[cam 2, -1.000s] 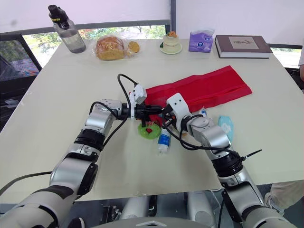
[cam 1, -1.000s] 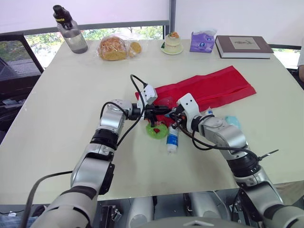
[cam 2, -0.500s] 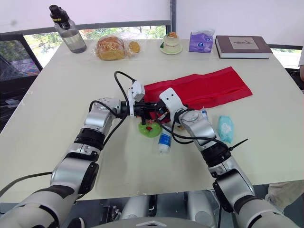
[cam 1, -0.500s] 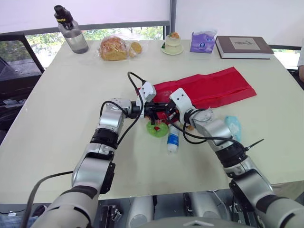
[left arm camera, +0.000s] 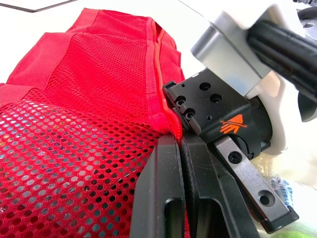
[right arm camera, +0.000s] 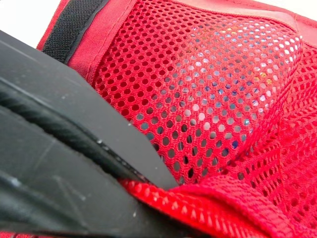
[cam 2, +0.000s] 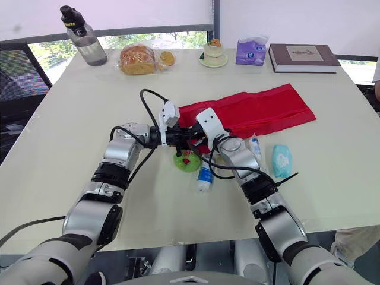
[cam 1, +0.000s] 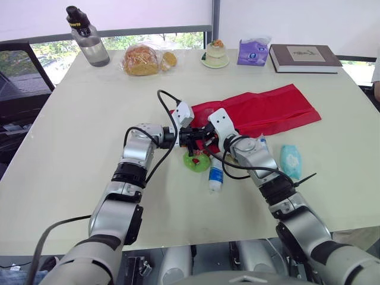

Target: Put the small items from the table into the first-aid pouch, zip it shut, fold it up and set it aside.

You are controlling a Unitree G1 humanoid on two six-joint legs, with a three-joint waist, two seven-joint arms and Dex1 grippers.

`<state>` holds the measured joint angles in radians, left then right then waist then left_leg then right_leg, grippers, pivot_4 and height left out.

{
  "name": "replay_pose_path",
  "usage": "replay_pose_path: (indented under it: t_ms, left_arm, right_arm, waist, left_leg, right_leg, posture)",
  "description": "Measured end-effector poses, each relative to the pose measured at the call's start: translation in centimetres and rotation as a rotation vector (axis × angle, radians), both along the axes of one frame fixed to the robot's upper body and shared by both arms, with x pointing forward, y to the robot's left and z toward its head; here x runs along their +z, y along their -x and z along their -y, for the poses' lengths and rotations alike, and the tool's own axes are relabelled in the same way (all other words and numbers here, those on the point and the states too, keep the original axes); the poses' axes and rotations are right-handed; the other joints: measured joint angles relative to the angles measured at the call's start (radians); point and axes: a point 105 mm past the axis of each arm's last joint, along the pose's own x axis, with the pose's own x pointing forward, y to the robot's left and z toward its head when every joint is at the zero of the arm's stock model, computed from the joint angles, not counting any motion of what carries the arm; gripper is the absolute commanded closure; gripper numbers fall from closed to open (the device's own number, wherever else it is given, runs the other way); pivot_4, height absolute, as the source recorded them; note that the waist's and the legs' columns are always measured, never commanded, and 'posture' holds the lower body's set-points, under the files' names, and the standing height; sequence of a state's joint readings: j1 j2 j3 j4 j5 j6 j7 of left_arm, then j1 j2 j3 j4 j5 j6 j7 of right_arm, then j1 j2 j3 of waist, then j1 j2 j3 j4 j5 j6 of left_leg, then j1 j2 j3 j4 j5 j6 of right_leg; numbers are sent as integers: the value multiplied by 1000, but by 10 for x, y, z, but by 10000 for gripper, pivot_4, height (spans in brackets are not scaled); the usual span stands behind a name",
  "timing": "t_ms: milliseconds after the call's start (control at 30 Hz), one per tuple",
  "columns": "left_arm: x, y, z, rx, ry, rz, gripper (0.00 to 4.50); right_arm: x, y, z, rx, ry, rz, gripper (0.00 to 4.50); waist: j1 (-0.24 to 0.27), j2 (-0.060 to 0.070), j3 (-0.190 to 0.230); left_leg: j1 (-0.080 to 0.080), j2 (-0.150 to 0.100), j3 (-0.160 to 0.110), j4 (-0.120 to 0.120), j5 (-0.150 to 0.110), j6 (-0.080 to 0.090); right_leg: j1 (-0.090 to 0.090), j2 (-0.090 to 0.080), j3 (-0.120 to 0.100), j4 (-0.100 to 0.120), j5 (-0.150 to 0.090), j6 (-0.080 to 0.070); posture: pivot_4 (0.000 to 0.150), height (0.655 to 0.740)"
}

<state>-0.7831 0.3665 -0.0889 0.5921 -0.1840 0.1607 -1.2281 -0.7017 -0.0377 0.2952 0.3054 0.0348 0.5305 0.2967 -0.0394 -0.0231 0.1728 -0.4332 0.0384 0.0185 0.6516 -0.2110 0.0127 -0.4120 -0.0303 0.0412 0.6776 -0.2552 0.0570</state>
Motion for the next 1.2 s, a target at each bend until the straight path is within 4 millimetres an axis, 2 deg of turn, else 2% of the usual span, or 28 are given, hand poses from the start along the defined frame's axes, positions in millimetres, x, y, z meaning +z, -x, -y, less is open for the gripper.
replay_pose_path:
  t_ms: [167,200,500,633,667,700,800,833,867,933,1000,1067,1200]
  left_arm:
    - [-10,-4,-8,35,-18,-40,45000]
    - [-13,-7,-13,54,-30,-46,45000]
    - [-16,-15,-26,125,-45,-53,45000]
    - [-12,-18,-41,166,-59,-36,45000]
    - [-12,-18,-54,196,-70,-34,45000]
    - [-11,-18,-58,206,-73,-34,45000]
    - [-15,-11,-88,244,-120,-51,45000]
    - [-18,-8,-101,262,-142,-65,45000]
    - [-20,-5,-109,273,-158,-74,45000]
    - [-20,-2,-119,278,-177,-85,45000]
    - [-20,-1,-119,275,-181,-86,45000]
    - [-19,2,-125,270,-201,-86,45000]
    - [-18,6,-137,286,-232,-85,45000]
  right_arm:
    - [6,14,15,48,-8,22,44110]
    - [11,23,18,77,-17,28,44110]
    - [37,59,22,193,-104,70,44110]
    - [43,67,47,142,-160,93,44110]
    - [45,73,62,122,-197,104,44110]
    - [46,75,67,114,-208,109,44110]
    - [53,95,113,75,-268,140,36319]
    - [52,101,129,52,-263,139,30908]
    - [51,106,141,39,-258,131,27319]
    - [54,117,150,71,-258,116,16773]
    - [60,125,151,117,-269,117,9751]
    - [67,139,156,169,-274,109,483]
    - [74,157,171,219,-238,89,483]
  waist:
    - [-1,0,0]
    - [-1,0,0]
    - [-1,0,0]
    - [1,0,0]
    - [1,0,0]
    - [0,0,0]
    - [-1,0,0]
    - [-3,0,0]
    - [-4,0,0]
    - [-2,0,0]
    - [0,0,0]
    - [1,-1,0]
    - [1,-1,0]
  left_leg:
    - [0,0,0,0,0,0]
    - [0,0,0,0,0,0]
    - [0,0,0,0,0,0]
    - [0,0,0,0,0,0]
    - [0,0,0,0,0,0]
    - [0,0,0,-1,0,0]
    - [0,0,1,-2,0,0]
    - [0,0,1,-2,0,0]
    - [1,0,1,-2,0,0]
    - [2,1,1,-2,0,0]
    - [2,1,0,-1,0,0]
    - [2,1,0,0,0,0]
    - [2,1,1,0,0,0]
  right_leg:
    - [0,0,0,0,0,0]
    - [0,0,0,0,0,0]
    - [0,0,0,0,0,0]
    - [0,0,0,0,0,0]
    - [0,0,0,0,0,0]
    - [0,0,0,0,0,0]
    - [0,0,0,-2,0,0]
    - [0,0,1,-2,0,0]
    - [0,0,1,-2,0,0]
    - [0,1,0,-1,-1,0]
    - [0,1,0,0,-1,0]
    - [0,1,0,0,-1,0]
    - [1,0,1,-1,-1,0]
  posture:
    - [1500,7387]
    - [1500,7387]
    - [1500,7387]
    - [1500,7387]
    - [1500,7387]
    - [1500,7387]
    - [1500,7387]
    - [1500,7387]
    - [1500,7387]
    - [1500,7387]
    - [1500,7387]
    - [1500,7387]
    - [1500,7387]
